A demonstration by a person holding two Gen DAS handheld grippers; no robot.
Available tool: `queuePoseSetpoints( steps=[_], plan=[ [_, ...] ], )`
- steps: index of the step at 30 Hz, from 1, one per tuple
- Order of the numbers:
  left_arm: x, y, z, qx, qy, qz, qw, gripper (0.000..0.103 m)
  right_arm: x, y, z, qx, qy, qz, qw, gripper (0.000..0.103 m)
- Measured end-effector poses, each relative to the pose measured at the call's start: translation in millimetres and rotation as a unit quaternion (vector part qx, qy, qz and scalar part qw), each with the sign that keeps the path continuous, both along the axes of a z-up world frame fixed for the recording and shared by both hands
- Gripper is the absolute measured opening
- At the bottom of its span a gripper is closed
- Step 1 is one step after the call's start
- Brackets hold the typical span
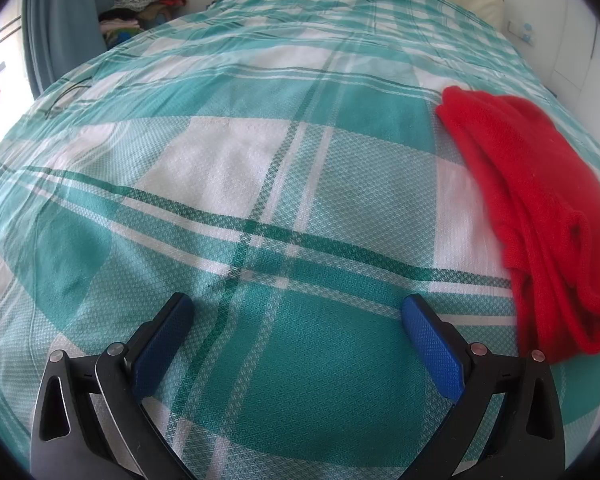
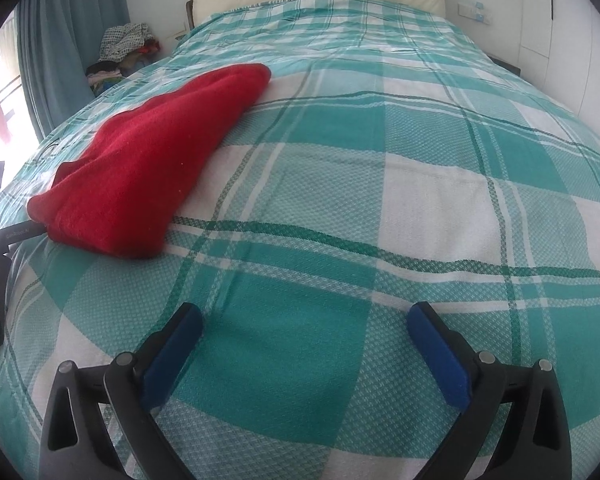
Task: Fold small clothes
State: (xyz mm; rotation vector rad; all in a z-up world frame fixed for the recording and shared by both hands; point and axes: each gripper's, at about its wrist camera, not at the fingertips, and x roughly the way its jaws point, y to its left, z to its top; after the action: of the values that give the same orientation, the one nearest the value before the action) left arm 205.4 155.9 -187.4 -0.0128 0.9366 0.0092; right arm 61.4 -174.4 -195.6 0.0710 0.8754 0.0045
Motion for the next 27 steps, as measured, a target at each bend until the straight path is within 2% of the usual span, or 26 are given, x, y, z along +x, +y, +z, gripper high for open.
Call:
queuePoseSetpoints(
  steps=[27],
  plan=[
    [-0.2, -0.4, -0.2, 0.000, 0.000, 0.000, 1.0000, 0.103, 2.3, 2.0, -1.8, -0.013, -0.001, -0.002, 1.000, 0.102]
  ],
)
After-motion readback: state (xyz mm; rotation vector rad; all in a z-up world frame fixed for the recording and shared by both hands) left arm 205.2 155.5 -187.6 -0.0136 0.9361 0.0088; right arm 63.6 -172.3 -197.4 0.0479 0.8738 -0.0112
